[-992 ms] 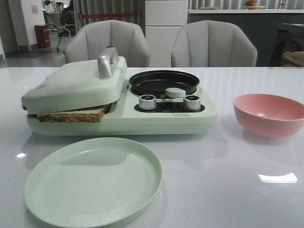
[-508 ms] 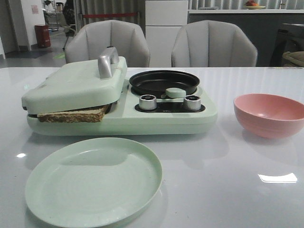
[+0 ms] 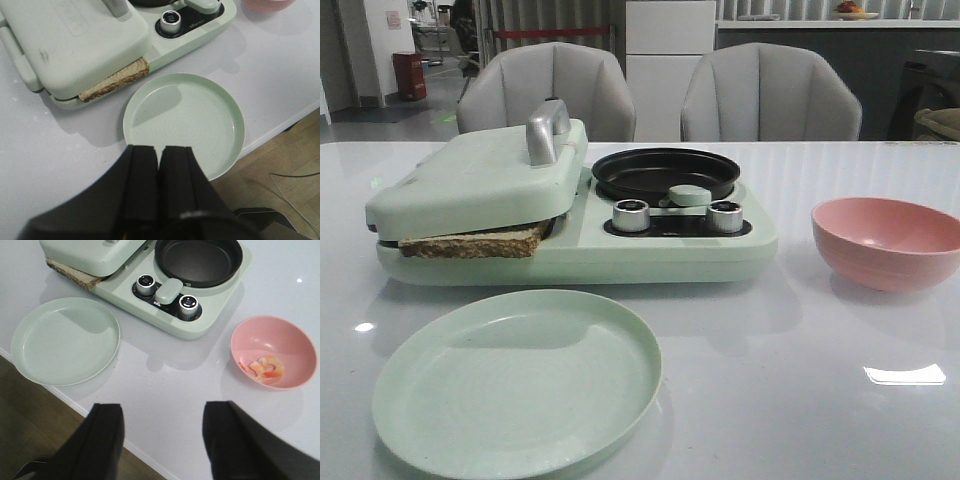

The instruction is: Make breakfast with bread and shrimp

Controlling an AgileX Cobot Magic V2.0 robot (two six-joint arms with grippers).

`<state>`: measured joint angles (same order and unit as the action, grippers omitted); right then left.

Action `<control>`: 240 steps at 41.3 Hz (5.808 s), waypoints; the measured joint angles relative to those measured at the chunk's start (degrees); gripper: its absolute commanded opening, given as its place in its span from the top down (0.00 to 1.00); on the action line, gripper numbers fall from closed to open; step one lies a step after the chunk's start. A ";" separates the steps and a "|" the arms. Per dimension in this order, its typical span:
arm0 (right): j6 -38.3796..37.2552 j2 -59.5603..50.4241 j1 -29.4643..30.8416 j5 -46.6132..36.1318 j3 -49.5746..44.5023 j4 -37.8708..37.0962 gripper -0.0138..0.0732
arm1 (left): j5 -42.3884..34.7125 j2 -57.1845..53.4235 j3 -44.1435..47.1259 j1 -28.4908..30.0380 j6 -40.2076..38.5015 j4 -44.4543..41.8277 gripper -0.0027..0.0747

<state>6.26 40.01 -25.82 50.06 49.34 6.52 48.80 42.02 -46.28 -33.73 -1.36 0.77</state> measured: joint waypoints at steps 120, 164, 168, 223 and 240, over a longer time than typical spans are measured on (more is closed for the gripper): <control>14.43 73.85 32.42 -8.19 32.51 11.13 0.86 | -3.90 -0.80 1.67 0.00 -0.69 -2.19 0.84; -3.86 75.12 1.37 -2.43 61.10 -37.99 0.86 | -3.90 -0.80 1.67 0.00 -0.69 -2.09 0.84; -4.69 77.34 0.12 -2.43 64.02 -42.64 0.86 | -3.90 -0.80 1.67 0.00 -0.69 -2.09 0.84; -17.16 84.80 -10.40 -1.84 71.36 -97.77 0.86 | -3.90 -0.80 1.67 0.00 -0.69 -4.88 0.84; -17.30 84.94 -10.84 -3.64 71.36 -101.62 0.86 | -3.90 -0.80 1.67 0.00 -0.69 -5.90 0.84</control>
<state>-11.04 124.95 -36.65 46.42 120.70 -95.10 44.89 41.22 -44.62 -33.73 -2.05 -5.14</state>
